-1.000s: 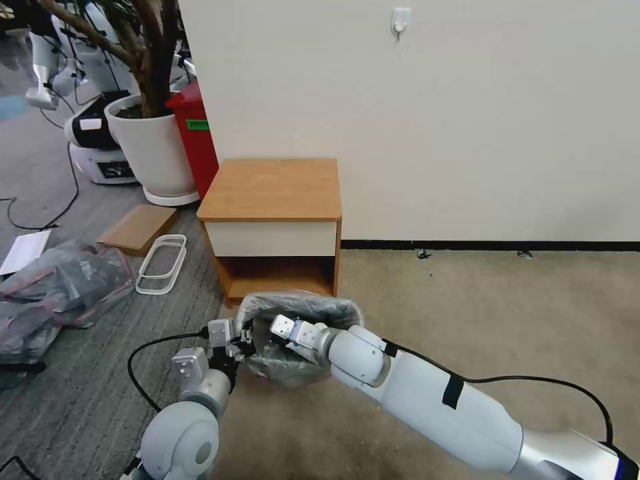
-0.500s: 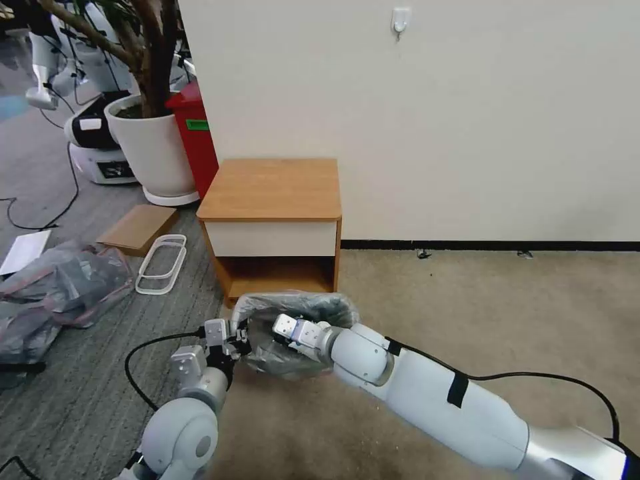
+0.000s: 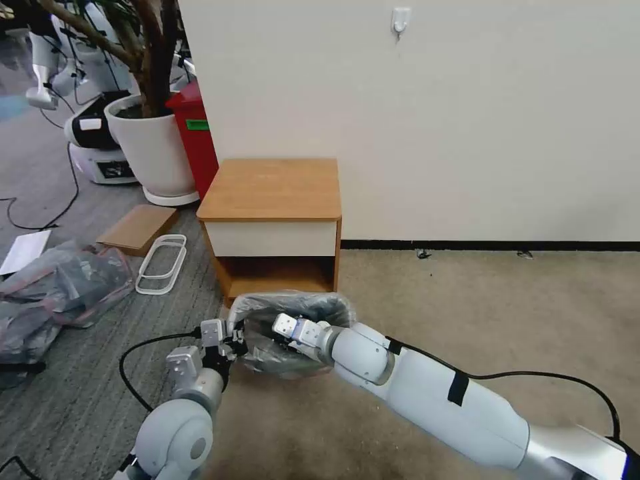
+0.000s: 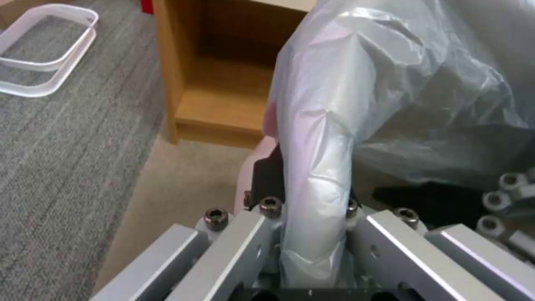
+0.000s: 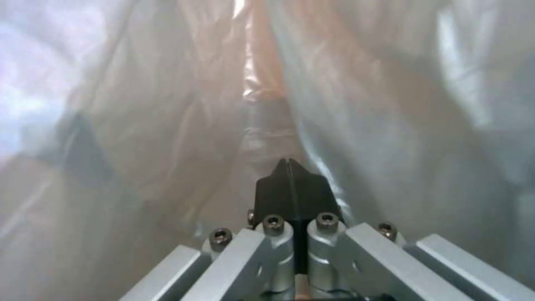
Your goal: Pick up the garbage bag from the table and place it over the trash can.
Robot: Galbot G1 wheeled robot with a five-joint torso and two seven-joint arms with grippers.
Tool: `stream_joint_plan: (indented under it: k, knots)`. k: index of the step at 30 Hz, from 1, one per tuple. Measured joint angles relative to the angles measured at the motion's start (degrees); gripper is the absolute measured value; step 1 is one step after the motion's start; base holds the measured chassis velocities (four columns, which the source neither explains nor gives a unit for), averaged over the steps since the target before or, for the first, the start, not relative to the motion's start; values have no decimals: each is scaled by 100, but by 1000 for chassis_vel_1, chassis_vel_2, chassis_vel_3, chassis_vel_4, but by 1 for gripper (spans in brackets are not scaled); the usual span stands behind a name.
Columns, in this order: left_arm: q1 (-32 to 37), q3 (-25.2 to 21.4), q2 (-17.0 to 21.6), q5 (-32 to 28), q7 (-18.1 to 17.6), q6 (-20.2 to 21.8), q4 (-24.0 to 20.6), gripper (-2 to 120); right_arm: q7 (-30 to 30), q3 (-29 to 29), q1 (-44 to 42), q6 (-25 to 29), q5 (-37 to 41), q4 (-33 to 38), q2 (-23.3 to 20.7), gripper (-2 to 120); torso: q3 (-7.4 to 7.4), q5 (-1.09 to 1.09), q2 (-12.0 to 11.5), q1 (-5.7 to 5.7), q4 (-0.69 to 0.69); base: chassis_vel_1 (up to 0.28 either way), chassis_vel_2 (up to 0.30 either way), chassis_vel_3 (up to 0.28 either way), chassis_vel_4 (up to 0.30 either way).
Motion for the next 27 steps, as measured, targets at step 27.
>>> stream_joint_plan:
  k: [27]
  knots:
    - [-254, -81, 92, -1063, -179, 222, 181, 2, 33, 1422, -315, 376, 1116, 1646, -1203, 0, 0, 1, 0, -1, 1, 0, 0, 0, 0]
